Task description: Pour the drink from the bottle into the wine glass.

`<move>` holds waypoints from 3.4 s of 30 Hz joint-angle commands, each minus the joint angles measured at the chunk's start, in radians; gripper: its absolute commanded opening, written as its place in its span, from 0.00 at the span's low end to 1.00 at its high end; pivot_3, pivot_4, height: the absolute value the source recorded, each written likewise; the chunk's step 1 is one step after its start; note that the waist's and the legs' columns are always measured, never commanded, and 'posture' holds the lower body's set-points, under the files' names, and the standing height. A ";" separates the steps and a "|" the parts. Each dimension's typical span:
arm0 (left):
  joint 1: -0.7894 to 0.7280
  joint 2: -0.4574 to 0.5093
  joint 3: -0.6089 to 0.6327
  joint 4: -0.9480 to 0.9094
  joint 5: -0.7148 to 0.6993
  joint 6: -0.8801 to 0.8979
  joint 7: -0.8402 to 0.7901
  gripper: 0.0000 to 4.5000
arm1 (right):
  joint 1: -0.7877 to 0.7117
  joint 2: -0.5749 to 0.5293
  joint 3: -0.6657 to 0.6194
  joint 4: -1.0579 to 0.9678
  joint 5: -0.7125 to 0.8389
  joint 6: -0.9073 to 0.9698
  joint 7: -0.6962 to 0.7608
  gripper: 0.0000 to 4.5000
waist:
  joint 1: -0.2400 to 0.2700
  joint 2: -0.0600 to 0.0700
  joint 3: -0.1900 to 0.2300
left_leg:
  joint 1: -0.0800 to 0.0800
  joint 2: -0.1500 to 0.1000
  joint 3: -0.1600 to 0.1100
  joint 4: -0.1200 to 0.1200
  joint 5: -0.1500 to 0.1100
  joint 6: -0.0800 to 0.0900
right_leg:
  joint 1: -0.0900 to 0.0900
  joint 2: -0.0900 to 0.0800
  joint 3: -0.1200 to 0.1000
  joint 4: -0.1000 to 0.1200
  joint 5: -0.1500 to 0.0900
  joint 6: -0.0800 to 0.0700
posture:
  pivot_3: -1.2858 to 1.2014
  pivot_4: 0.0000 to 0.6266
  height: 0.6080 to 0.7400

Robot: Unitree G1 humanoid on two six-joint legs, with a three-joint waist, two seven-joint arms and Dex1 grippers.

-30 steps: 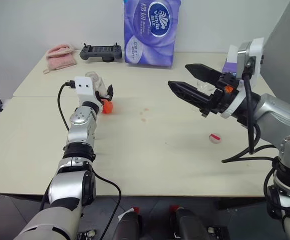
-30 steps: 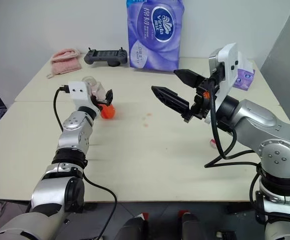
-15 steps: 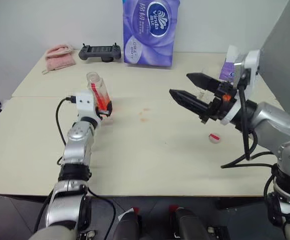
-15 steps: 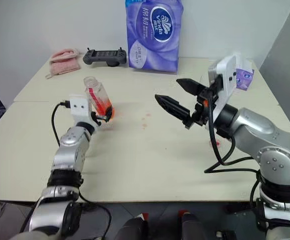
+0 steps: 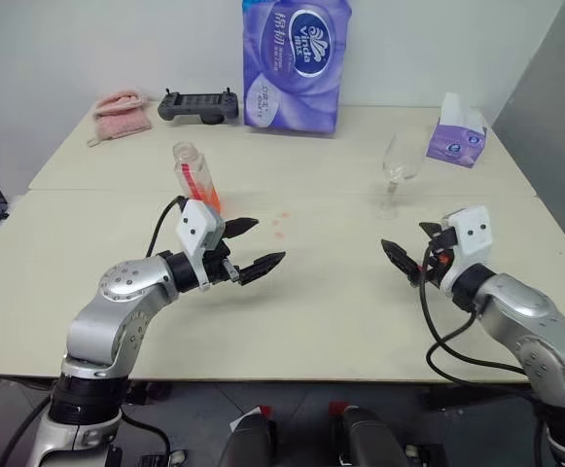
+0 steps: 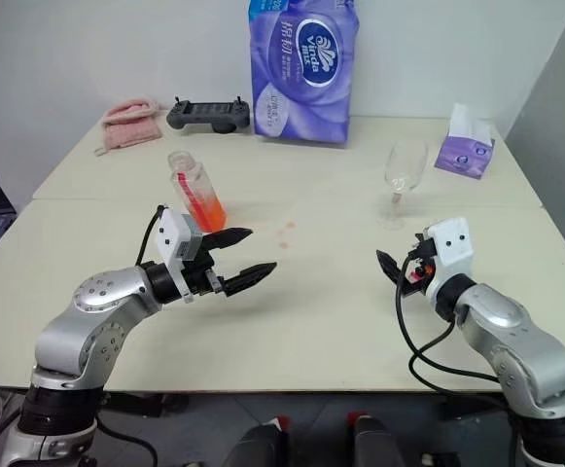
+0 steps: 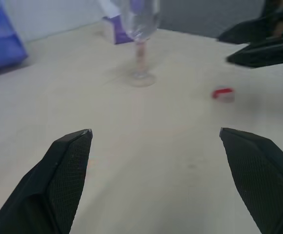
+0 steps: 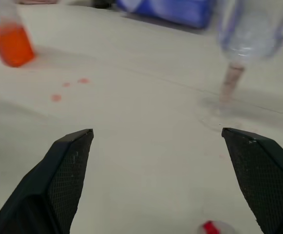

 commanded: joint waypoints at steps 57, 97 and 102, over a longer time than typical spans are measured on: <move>-0.063 -0.003 0.031 0.016 0.020 -0.049 0.040 1.00 | -0.885 0.380 -0.167 1.672 -0.406 -0.882 -0.056 0.23 | -0.015 0.001 0.001 | -0.001 0.000 0.002 -0.001 0.000 -0.001 | -0.002 -0.002 0.002 0.000 0.000 -0.001 | 0.52 0.24 1.00; 0.546 -0.129 0.273 -0.390 0.033 -0.060 0.378 1.00 | -0.701 0.624 0.110 1.286 -0.525 -0.805 0.229 0.03 | -0.013 0.002 0.001 | -0.007 0.003 0.002 -0.001 0.000 -0.001 | -0.009 -0.003 0.001 0.001 0.001 -0.003 | 0.52 0.24 1.00; 0.535 -0.125 0.272 -0.375 0.034 -0.063 0.364 1.00 | -0.696 0.636 0.109 1.296 -0.523 -0.791 0.219 0.03 | -0.013 0.002 0.001 | -0.007 0.003 0.002 -0.001 0.000 -0.001 | -0.009 -0.003 0.001 0.001 0.001 -0.003 | 0.52 0.24 1.00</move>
